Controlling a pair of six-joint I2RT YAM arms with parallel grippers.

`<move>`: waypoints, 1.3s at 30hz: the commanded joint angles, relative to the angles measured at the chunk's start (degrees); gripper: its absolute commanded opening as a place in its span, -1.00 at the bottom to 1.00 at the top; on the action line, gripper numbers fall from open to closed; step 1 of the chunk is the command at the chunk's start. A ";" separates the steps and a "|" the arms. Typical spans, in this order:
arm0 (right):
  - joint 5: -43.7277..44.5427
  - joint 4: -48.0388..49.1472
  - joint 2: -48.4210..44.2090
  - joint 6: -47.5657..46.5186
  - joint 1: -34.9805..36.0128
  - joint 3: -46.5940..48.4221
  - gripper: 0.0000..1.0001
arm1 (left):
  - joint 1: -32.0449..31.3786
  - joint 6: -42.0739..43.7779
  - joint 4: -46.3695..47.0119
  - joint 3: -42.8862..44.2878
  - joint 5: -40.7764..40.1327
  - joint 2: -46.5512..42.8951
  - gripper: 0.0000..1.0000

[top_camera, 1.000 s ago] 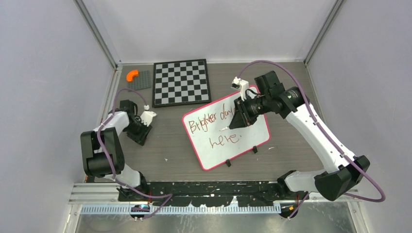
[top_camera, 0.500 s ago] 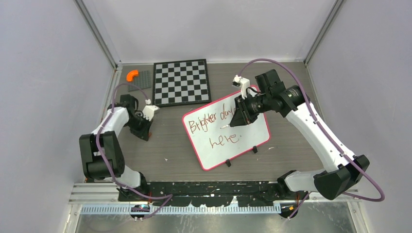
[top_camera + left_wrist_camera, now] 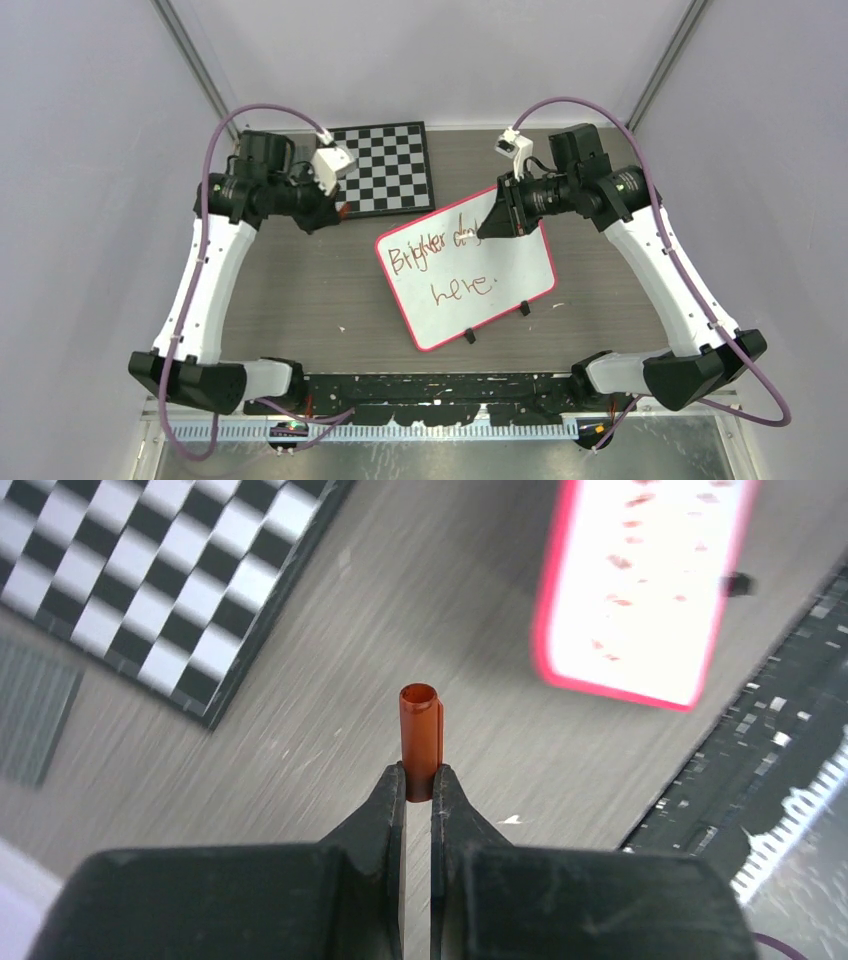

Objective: Write a sentence on the whiteboard
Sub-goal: Close the whiteboard marker at the center of the board.

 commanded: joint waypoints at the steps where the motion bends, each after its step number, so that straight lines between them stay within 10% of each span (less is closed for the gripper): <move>1: -6.65 0.81 0.04 1.53 -0.24 0.75 -0.99 | -10.76 -3.48 -2.92 1.15 2.00 -2.53 -1.00; 14: -15.30 2.36 -1.87 3.87 0.73 -7.37 -0.99 | -39.32 -1.87 0.23 1.54 -14.01 2.15 -1.00; 39: -13.14 5.27 -1.08 6.74 3.34 -6.30 -0.99 | -44.61 -0.88 -0.91 5.75 -10.05 5.31 -1.00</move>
